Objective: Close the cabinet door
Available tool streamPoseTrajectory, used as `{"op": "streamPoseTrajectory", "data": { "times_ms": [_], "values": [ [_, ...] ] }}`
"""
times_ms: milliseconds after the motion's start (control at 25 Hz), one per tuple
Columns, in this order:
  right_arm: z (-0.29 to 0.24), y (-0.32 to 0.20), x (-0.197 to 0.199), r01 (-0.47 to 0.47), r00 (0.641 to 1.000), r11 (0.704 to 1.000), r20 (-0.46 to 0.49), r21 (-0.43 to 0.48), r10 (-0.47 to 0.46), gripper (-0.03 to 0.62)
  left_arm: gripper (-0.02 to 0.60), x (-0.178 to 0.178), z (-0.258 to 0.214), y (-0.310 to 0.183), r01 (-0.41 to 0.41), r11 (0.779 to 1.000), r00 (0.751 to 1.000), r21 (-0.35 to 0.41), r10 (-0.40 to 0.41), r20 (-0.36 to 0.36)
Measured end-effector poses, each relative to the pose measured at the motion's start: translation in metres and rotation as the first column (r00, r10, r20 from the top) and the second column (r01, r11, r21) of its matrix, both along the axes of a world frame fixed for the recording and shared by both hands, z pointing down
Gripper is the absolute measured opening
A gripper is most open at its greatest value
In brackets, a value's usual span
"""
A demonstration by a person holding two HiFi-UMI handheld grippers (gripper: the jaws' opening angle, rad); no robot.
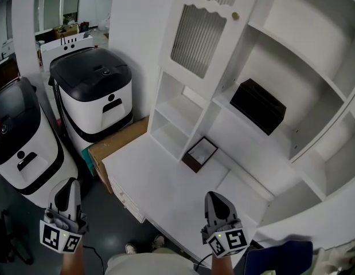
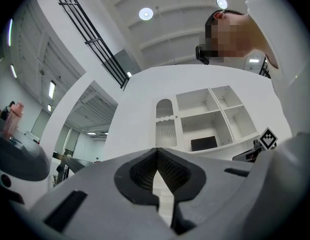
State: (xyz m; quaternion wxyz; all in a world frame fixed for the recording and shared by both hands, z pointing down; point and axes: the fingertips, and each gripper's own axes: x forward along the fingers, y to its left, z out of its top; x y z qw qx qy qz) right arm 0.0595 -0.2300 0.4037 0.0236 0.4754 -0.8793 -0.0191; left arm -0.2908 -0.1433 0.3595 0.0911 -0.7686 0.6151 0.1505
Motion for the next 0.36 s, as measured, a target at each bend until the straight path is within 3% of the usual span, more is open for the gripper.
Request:
{"op": "streamPoseTrajectory", "data": {
  "times_ms": [360],
  "values": [
    [-0.0077,0.0033,-0.0010,-0.007,1.000,1.000,0.000,0.015,0.007,-0.003,0.005,0.0003,-0.0022,-0.0044,-0.022,1.000,1.000,0.006,0.022,-0.021]
  ]
}}
